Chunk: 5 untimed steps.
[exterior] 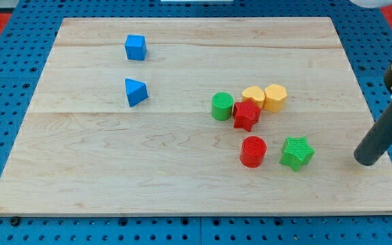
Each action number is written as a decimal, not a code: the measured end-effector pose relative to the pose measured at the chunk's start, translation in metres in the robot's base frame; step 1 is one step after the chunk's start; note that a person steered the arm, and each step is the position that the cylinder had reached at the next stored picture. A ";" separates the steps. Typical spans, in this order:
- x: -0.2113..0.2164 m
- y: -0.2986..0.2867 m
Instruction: Place the green star at the botom of the blue triangle vertically
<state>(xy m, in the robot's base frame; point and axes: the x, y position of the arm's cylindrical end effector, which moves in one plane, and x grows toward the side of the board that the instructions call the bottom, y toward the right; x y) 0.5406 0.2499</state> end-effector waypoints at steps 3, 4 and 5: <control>0.001 -0.094; 0.004 -0.138; 0.012 -0.232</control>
<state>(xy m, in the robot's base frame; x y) 0.5524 0.0183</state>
